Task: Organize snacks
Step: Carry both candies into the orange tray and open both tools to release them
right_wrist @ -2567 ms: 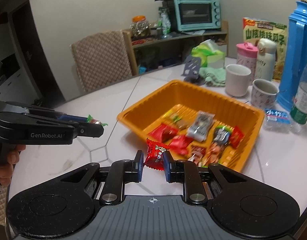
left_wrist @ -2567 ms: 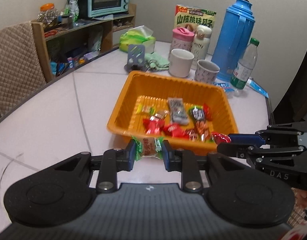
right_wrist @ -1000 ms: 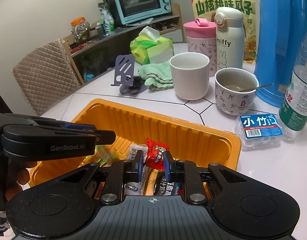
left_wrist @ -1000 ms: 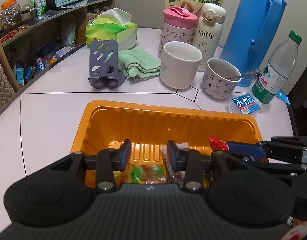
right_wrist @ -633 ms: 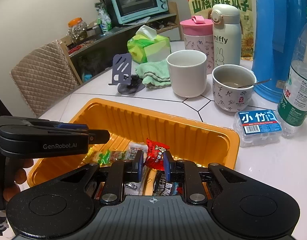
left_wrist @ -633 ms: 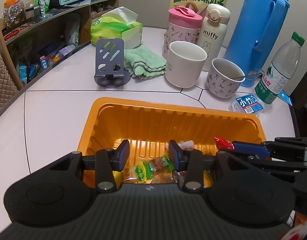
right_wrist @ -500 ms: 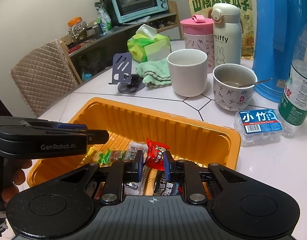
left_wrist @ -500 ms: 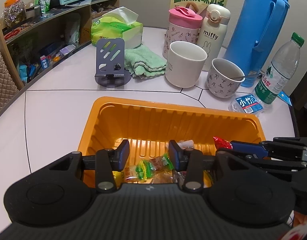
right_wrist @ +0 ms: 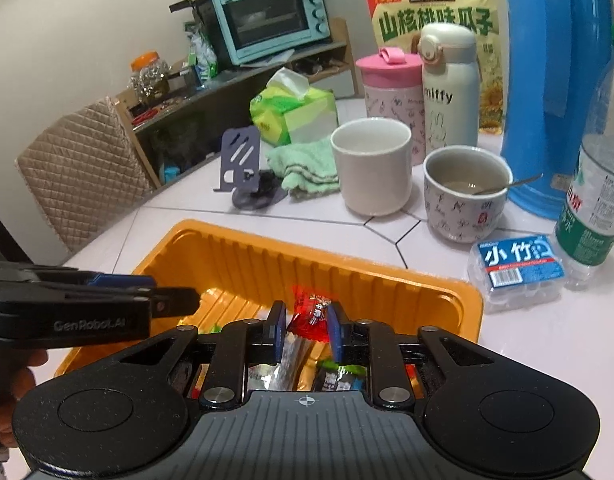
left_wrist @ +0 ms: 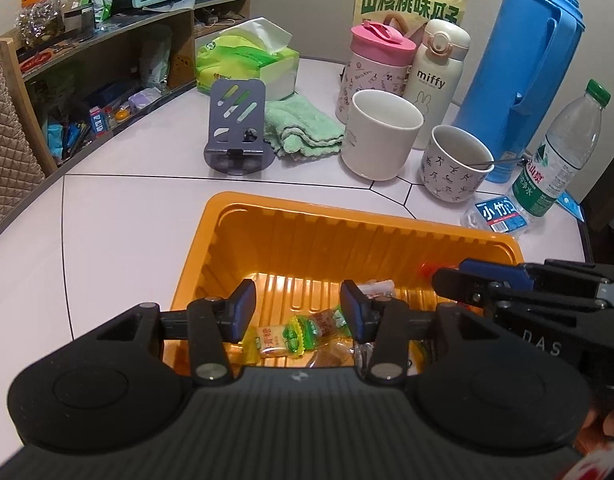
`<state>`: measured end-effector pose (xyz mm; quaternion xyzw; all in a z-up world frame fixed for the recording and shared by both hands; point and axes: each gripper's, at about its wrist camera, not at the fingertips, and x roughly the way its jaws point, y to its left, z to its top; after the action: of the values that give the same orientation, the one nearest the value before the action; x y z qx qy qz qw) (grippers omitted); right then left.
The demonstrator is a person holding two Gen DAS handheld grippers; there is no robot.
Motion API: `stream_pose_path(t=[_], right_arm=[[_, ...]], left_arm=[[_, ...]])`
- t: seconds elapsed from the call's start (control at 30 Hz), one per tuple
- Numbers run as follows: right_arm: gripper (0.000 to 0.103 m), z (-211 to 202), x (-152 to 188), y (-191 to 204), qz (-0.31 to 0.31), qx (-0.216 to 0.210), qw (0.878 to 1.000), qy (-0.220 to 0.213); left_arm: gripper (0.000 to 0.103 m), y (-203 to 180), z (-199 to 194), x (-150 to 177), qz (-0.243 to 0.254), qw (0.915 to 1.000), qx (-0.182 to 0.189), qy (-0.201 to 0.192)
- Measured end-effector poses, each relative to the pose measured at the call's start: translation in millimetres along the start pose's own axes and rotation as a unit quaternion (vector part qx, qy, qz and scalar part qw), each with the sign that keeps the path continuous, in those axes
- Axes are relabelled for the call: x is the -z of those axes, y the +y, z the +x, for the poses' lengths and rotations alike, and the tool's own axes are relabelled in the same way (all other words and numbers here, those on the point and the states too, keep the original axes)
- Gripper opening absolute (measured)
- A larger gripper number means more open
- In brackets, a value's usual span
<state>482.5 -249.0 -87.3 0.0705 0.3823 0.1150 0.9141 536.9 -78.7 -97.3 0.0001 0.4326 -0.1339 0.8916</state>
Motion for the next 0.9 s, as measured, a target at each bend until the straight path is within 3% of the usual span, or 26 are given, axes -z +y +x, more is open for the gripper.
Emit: stream_pose_path(t=[0.07,0.1,0.57,0.9], right_arm=[[0.064,-4,1,0,-0.002,0.006,1.000,-0.016],[0.067,-7,1,0,-0.003,0.007,1.000,-0.024],[0.067,-28,12,-13,0.024,-0.002,1.000,0.008],[0.068,-52,14,-18,0.034,-0.012,0.999,0.002]], left_arm=[[0.043,2,-3,1,-0.004,1.0000,0.000,0.000],[0.043,2,-4,2,-0.005,1.0000,-0.001,-0.001],[0.051,-6,-33,9,-0.012,0.9999,-0.008,-0.008],[0.056,-24,-60,12,-0.007,0.9998,-0.010,-0.018]])
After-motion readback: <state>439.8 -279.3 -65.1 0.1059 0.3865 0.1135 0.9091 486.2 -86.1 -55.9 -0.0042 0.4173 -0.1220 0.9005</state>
